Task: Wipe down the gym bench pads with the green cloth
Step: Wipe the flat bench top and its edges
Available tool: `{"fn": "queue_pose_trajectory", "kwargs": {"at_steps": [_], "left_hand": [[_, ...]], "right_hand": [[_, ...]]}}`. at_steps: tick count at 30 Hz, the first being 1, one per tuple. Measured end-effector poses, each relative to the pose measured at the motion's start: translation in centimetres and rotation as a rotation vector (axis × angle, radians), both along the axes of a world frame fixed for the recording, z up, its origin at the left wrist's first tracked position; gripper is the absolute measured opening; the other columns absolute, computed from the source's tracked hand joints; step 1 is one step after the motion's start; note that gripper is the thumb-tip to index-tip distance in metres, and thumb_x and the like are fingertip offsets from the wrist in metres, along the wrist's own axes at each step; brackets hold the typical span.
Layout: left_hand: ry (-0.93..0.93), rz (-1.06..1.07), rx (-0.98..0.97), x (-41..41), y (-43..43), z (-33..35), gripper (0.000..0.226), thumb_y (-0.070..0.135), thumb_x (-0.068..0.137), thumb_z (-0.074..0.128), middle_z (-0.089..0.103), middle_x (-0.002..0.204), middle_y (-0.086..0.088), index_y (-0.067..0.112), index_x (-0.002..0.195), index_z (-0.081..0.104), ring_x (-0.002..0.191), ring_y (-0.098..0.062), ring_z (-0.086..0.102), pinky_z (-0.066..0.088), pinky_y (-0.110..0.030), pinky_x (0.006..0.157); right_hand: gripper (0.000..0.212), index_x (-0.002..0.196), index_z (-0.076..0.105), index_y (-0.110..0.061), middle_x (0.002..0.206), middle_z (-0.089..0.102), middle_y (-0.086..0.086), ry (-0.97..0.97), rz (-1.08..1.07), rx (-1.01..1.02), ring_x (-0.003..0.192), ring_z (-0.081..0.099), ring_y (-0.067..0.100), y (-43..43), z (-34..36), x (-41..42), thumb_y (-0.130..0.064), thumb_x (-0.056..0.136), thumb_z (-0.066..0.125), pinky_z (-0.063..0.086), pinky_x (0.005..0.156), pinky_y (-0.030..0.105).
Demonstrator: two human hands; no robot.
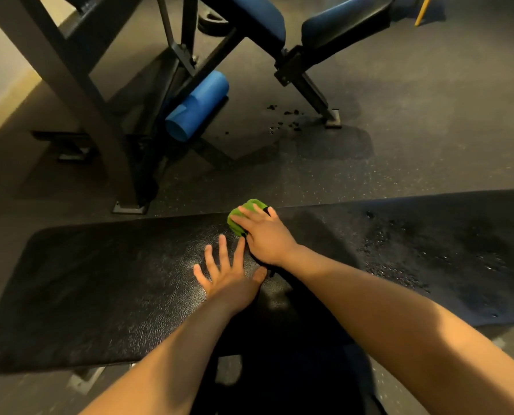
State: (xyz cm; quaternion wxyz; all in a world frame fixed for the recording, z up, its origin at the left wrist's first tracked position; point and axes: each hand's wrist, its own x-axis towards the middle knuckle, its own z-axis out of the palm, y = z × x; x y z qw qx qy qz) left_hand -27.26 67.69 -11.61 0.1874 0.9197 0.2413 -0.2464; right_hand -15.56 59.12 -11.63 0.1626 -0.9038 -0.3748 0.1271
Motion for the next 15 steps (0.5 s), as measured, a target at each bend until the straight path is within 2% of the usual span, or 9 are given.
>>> {"fn": "queue_pose_trajectory", "kwargs": {"at_steps": [3, 6, 8, 12, 15], "left_hand": [[-0.013, -0.008, -0.033, -0.1, 0.2, 0.0, 0.08, 0.071, 0.094, 0.035, -0.041, 0.157, 0.008, 0.049, 0.154, -0.013, 0.145, -0.028, -0.038, -0.019, -0.06, 0.115], [-0.017, -0.02, -0.058, -0.2, 0.2, 0.3, 0.081, 0.072, 0.094, 0.035, -0.043, 0.156, 0.007, 0.049, 0.154, -0.015, 0.144, -0.028, -0.039, -0.02, -0.062, 0.114], [-0.01, -0.029, -0.056, -0.2, 0.2, 0.4, 0.082, 0.072, 0.094, 0.033, -0.044, 0.156, 0.006, 0.048, 0.154, -0.017, 0.143, -0.029, -0.04, -0.019, -0.063, 0.114], [-0.008, -0.031, -0.031, -0.1, 0.2, 0.1, 0.082, 0.073, 0.094, 0.032, -0.044, 0.156, 0.006, 0.048, 0.154, -0.018, 0.144, -0.03, -0.039, -0.017, -0.063, 0.115], [0.01, -0.026, 0.018, 0.0, 0.0, -0.2, 0.081, 0.073, 0.094, 0.031, -0.043, 0.157, 0.006, 0.045, 0.155, -0.015, 0.145, -0.029, -0.037, -0.016, -0.062, 0.116]], "right_hand": [[0.059, 0.146, 0.036, -0.041, 0.157, 0.034, -0.007, -0.042, -0.08, 0.009, 0.148, 0.023, 0.017, -1.8, 0.1, 1.8, -0.017, 0.093, 0.045, -0.003, 0.118, 0.059], [0.052, 0.144, 0.042, -0.032, 0.147, 0.046, 0.001, 0.032, -0.41, -0.047, 0.14, 0.036, 0.021, -4.0, 0.5, 4.0, -0.018, 0.094, 0.042, -0.003, 0.118, 0.057], [0.049, 0.144, 0.043, -0.025, 0.14, 0.051, 0.008, 0.05, -0.508, -0.11, 0.133, 0.044, 0.026, -4.2, 0.5, 4.5, -0.02, 0.095, 0.04, -0.001, 0.119, 0.055], [0.043, 0.135, 0.053, -0.02, 0.129, 0.06, 0.011, -0.051, -0.358, -0.074, 0.122, 0.052, 0.027, -1.5, 0.0, 3.4, -0.025, 0.093, 0.044, 0.017, 0.116, 0.046], [0.045, 0.138, 0.051, -0.025, 0.132, 0.059, 0.008, 0.033, -0.19, -0.027, 0.125, 0.051, 0.026, 2.3, 0.1, 2.7, -0.024, 0.094, 0.046, 0.024, 0.114, 0.046]]}}
